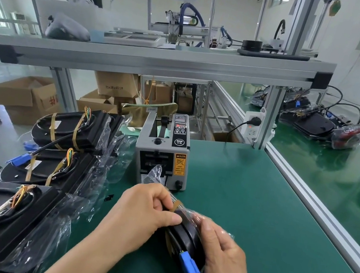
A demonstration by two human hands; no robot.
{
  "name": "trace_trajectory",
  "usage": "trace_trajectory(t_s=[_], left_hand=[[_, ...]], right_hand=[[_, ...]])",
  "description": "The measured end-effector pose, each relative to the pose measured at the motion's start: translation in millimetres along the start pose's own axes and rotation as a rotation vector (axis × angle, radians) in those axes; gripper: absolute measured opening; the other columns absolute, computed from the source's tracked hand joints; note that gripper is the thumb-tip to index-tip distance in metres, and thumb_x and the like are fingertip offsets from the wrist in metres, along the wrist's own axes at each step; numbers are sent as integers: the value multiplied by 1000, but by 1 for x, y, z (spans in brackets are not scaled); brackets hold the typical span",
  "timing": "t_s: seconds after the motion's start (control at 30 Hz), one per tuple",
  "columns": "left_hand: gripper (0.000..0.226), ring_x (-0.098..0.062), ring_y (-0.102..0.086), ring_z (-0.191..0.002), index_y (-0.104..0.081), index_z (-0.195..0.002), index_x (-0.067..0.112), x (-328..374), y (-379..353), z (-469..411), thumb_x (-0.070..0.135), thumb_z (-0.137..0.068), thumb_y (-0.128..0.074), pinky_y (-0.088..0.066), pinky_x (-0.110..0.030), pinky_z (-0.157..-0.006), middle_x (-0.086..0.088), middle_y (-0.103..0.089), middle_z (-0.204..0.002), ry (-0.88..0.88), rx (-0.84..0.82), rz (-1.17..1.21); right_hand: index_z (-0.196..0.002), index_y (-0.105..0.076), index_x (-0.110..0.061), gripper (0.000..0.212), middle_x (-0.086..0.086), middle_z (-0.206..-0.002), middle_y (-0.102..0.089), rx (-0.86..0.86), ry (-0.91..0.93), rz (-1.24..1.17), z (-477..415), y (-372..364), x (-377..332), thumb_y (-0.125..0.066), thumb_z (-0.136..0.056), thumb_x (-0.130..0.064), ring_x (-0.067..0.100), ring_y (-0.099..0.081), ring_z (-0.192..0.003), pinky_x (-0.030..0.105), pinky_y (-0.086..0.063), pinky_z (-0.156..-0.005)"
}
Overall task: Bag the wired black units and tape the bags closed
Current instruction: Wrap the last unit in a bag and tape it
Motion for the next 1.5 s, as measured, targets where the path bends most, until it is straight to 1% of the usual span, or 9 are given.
trace_trajectory(t_s=[0.13,0.3,0.47,0.73,0.87,1.07,1.33,1.43,1.5], left_hand=[[15,-1,-43,-46,-65,-78,32,-1,-4,2,30,-77,-80,-37,-12,-48,11,-53,-55,-40,31,30],[8,-1,-51,-55,-70,-86,35,-7,0,4,37,-80,-75,-45,-15,-54,5,-64,-69,-61,3,115],[14,0,-52,-56,-71,-78,38,-27,49,-8,27,-79,-80,-43,-10,-56,15,-64,-69,-44,334,96],[11,-10,-63,-87,-74,-94,22,11,44,-20,25,-93,-64,-51,-35,-81,11,-65,-94,-379,226,-475],[30,-9,-62,-100,-69,-110,29,19,39,-25,38,-102,-42,-48,-28,-87,13,-61,-113,-351,111,-784],[28,-12,-60,-92,-64,-102,28,26,34,-32,31,-104,-36,-34,-20,-68,10,-63,-110,-317,80,-1081],[17,-7,-61,-58,-68,-68,33,-26,53,-27,22,-80,-63,-48,-28,-54,21,-67,-66,77,391,-81],[20,-31,-70,-73,-72,-71,35,-48,55,-36,21,-83,-67,-60,-48,-73,8,-73,-66,154,328,152],[8,-30,-70,-81,-74,-78,38,-49,50,-39,39,-83,-67,-58,-50,-81,6,-74,-73,79,253,170]], right_hand=[[-91,-80,-18,29,1,-92,-79,-44,26,30,0,-1,-2,-78,-74,5,13,-75,-85,15,-56,-68],[-102,-73,-28,42,-15,-99,-77,-101,105,237,-6,-2,-10,-80,-74,3,1,-71,-95,8,-51,-79],[-100,-74,-31,36,-18,-94,-77,-113,141,336,-10,6,-21,-79,-77,-4,-2,-71,-91,2,-47,-75],[-99,-76,-35,41,-21,-92,-76,-146,174,422,-4,3,-29,-80,-76,-2,-7,-70,-88,-3,-43,-72],[-98,-76,-38,41,-21,-91,-76,-162,185,447,-3,3,-30,-80,-76,-4,-6,-70,-88,-2,-44,-72],[-99,-75,-38,40,-25,-92,-75,-204,188,473,-6,2,-35,-79,-77,-4,-9,-69,-89,-3,-43,-72],[-101,-75,-40,41,-27,-93,-74,-192,238,561,-6,7,-38,-80,-77,-7,-12,-67,-89,-5,-40,-72],[-101,-75,-41,42,-29,-95,-73,-186,254,586,-6,11,-40,-80,-76,-7,-13,-67,-90,-6,-39,-73],[-101,-75,-41,43,-29,-97,-73,-184,261,585,-6,11,-40,-81,-76,-7,-13,-66,-92,-5,-40,-74]])
Point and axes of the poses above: each hand's wrist, its own z-axis away from the middle knuckle, its own y-axis out of the back of the hand, x = y × z, the point moved 7 cm from there along -z, towards the middle knuckle
